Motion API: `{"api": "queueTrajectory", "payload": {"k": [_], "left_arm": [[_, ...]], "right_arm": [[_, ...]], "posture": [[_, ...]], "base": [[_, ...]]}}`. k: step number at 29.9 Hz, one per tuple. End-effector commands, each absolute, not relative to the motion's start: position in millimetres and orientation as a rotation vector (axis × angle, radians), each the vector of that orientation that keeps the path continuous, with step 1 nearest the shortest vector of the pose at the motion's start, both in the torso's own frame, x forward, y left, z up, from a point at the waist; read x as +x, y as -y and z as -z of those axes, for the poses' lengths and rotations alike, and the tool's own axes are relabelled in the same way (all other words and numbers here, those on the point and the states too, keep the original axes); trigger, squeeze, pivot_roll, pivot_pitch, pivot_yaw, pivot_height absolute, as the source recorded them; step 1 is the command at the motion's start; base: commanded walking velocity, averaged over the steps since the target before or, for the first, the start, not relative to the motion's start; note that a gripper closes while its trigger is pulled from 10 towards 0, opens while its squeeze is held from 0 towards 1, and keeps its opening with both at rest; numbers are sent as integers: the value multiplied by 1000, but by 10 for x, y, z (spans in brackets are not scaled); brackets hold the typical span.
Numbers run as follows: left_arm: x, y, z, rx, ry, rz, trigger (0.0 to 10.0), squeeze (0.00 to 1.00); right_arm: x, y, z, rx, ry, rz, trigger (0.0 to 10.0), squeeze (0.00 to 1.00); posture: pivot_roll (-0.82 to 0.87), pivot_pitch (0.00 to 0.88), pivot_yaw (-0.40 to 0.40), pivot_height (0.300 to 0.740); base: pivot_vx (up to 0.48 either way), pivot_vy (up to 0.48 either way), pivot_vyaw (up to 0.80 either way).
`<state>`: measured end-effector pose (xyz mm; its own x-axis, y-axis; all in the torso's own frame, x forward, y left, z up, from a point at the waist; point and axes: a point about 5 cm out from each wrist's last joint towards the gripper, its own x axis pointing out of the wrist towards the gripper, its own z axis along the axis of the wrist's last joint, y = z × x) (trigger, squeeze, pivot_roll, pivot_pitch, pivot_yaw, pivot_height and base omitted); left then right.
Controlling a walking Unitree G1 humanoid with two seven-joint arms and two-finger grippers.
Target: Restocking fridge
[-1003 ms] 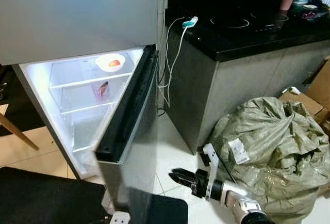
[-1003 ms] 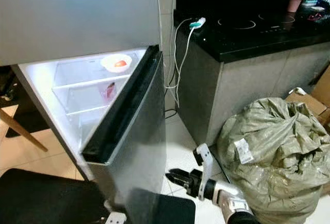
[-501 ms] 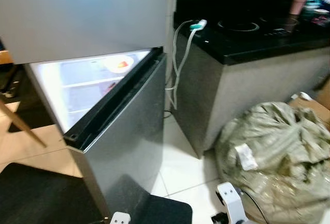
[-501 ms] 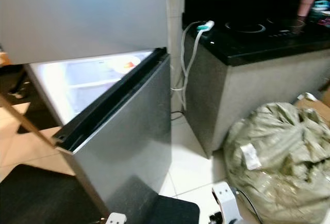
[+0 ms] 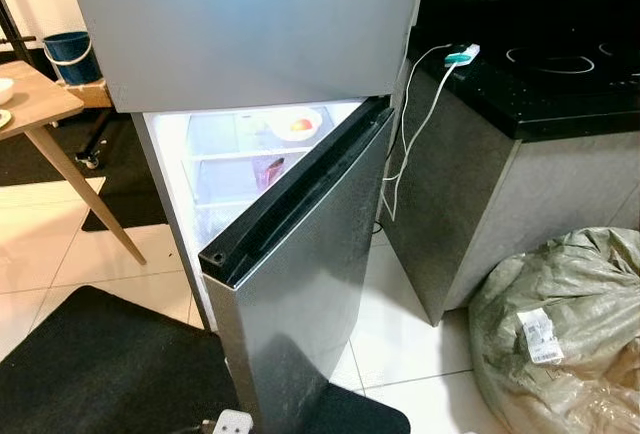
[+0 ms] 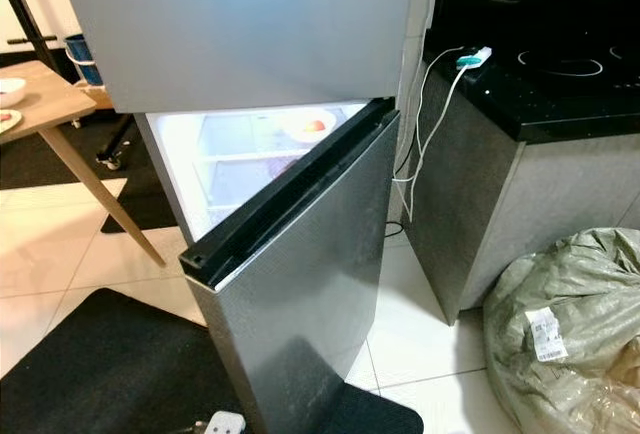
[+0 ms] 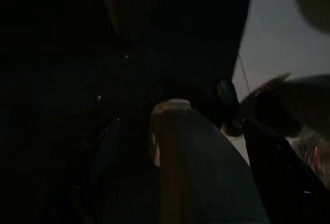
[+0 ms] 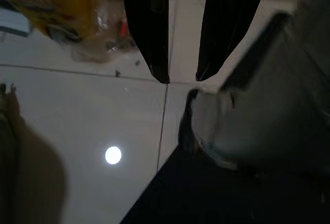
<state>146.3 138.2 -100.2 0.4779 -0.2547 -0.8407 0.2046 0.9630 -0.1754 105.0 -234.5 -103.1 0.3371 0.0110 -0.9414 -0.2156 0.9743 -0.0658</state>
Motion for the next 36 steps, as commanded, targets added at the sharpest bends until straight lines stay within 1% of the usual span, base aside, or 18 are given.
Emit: {"api": "queueTrajectory", "payload": {"k": [1,6,17,19,21,24,27,30,31,32,36], "left_arm": [[1387,-1410,1033,-42,-1067,279,10000,0],[1387,-1418,1033,-39,-1069,277,10000,0],[1379,-1424,1036,-41,-1072,271,10000,0],[1370,-1423,1039,-45,-1075,269,10000,0],[1370,-1423,1039,-45,-1075,269,10000,0],[1361,-1428,1043,-44,-1078,268,10000,0],[1353,-1435,1046,-41,-1081,266,10000,0],[1352,-1436,1046,-40,-1082,266,10000,0],[1352,-1436,1046,-40,-1082,266,10000,0],[1351,-1436,1046,-40,-1082,266,10000,0],[1344,-1438,1049,-40,-1085,266,10000,0]], "right_arm": [[1068,2338,1029,-196,-1217,-146,10000,0],[1030,2355,1037,-205,-1226,-126,10000,0],[1098,2342,1023,-219,-1208,-126,10000,0],[1198,2369,988,-212,-1163,-71,10000,0],[1198,2369,988,-212,-1163,-71,10000,0],[1283,2400,954,-210,-1129,-38,10000,0],[1528,2466,841,-173,-1025,25,10000,0],[1714,2487,748,-140,-943,47,10000,0],[1714,2487,748,-140,-943,47,10000,0],[1783,2493,710,-134,-913,50,10000,0],[2147,2477,487,-71,-745,18,10000,0]], "posture": [[-76,0,-9,740],[-78,0,-8,740],[-73,0,-10,740],[-73,0,-10,740],[-73,0,-10,740],[-75,0,-10,740],[-75,0,-10,740],[-75,0,-10,740],[-75,0,-10,740],[-73,0,-11,740],[-73,0,-11,740]], "base": [[0,0,756],[0,0,755],[0,0,756],[0,0,256],[0,0,0],[0,0,0],[0,0,0],[0,0,0],[0,0,0],[0,0,0],[0,0,0]]}}
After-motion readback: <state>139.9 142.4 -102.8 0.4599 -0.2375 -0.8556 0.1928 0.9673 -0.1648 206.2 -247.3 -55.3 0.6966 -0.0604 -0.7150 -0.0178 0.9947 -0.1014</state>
